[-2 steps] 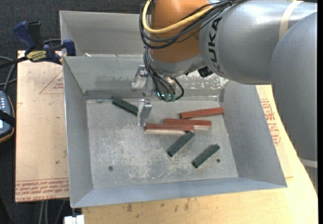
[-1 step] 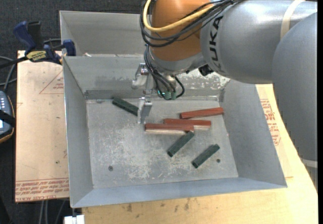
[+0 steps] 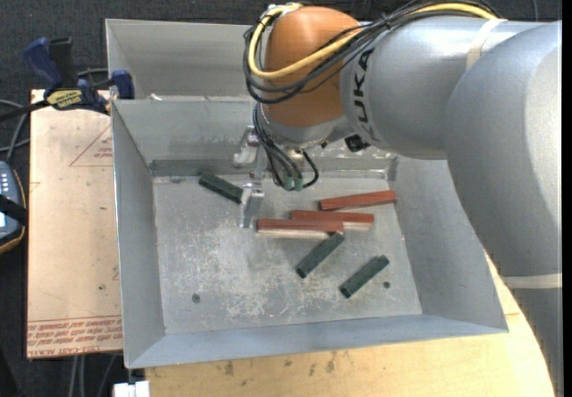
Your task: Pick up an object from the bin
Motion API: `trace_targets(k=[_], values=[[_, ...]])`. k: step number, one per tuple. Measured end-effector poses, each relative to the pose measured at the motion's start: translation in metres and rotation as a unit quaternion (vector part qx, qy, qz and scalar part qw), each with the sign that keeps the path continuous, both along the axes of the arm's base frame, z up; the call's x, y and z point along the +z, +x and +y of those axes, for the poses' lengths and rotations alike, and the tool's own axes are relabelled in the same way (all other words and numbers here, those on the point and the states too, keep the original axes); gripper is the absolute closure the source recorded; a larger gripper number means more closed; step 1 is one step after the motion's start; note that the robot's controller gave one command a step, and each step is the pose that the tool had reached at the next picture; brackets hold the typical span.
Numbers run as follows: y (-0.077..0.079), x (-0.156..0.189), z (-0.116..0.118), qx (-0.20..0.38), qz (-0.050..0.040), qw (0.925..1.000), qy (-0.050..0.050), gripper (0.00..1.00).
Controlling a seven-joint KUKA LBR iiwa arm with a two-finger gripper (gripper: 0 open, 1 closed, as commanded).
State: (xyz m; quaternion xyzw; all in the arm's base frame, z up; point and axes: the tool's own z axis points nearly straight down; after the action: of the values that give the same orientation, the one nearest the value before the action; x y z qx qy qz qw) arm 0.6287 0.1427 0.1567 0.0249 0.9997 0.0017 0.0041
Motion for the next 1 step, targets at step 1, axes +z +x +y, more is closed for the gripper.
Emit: trace_targets(k=[1], values=[[-0.0162,-0.0676,-0.0077,0.034,-0.005,0.9994,0.001,0.0]])
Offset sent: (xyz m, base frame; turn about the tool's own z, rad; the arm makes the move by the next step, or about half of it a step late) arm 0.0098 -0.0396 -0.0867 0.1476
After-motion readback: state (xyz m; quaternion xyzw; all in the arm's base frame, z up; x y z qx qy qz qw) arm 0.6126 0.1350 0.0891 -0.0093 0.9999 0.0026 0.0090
